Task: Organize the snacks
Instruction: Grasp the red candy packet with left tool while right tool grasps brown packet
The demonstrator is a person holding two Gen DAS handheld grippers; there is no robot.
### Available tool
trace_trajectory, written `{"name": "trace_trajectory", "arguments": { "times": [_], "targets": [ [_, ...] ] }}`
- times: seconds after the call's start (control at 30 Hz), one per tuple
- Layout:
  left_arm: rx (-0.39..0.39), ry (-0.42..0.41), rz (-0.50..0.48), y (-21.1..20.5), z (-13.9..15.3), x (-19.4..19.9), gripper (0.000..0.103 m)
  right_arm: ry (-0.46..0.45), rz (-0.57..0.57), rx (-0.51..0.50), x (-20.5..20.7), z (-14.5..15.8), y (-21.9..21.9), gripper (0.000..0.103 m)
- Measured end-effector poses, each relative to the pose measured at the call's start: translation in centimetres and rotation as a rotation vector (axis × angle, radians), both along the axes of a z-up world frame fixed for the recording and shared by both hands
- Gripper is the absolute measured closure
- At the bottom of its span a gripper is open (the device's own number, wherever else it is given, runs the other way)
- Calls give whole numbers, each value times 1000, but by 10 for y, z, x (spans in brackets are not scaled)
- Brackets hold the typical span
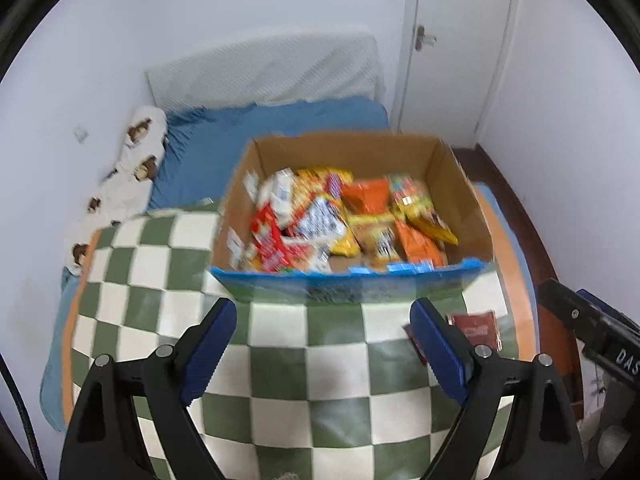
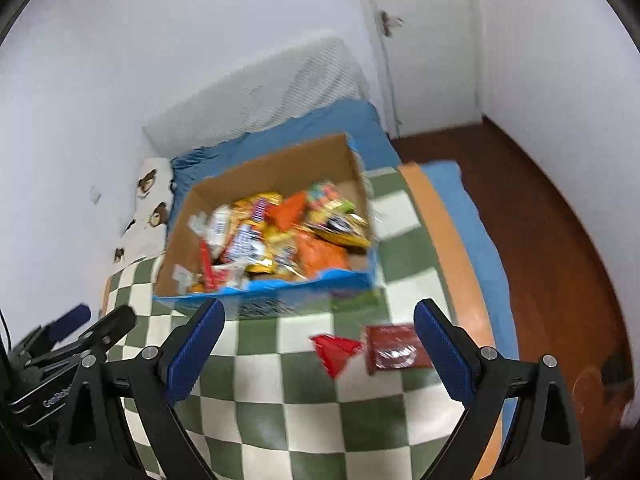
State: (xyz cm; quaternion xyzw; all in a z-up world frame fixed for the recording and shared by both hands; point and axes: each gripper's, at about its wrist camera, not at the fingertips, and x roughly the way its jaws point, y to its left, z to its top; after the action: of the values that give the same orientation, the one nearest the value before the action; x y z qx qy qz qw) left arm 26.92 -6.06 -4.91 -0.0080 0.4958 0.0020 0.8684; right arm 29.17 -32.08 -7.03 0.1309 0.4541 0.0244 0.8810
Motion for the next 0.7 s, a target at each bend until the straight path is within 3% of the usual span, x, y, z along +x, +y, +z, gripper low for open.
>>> {"name": "trace_trajectory", "arguments": {
  "times": [0.27, 0.37, 0.47, 0.5, 0.53, 0.63, 0.7],
  "targets": [
    [-19, 232, -59, -47, -86, 27, 14, 237, -94, 124, 24, -98, -71, 6],
    [-9, 276, -54, -53, -106, 28, 14, 298, -133, 195, 34, -134, -91, 6],
    [0, 314, -39, -52, -121, 29, 14, 340, -154, 265, 48, -169, -104, 17],
    [6, 322, -34, -51, -125, 29, 14, 361, -150, 280, 52, -182, -106, 28],
    [12, 329, -30, -50, -127, 29, 14, 379, -145, 288, 54, -191, -106, 32],
    [18, 343, -12, -43, -133, 27, 14, 405, -96, 294, 50, -205, -96, 32],
    [15, 353, 1, -37, -138, 24, 14, 449, -19, 359, 39, -207, -81, 32]
  ]
}}
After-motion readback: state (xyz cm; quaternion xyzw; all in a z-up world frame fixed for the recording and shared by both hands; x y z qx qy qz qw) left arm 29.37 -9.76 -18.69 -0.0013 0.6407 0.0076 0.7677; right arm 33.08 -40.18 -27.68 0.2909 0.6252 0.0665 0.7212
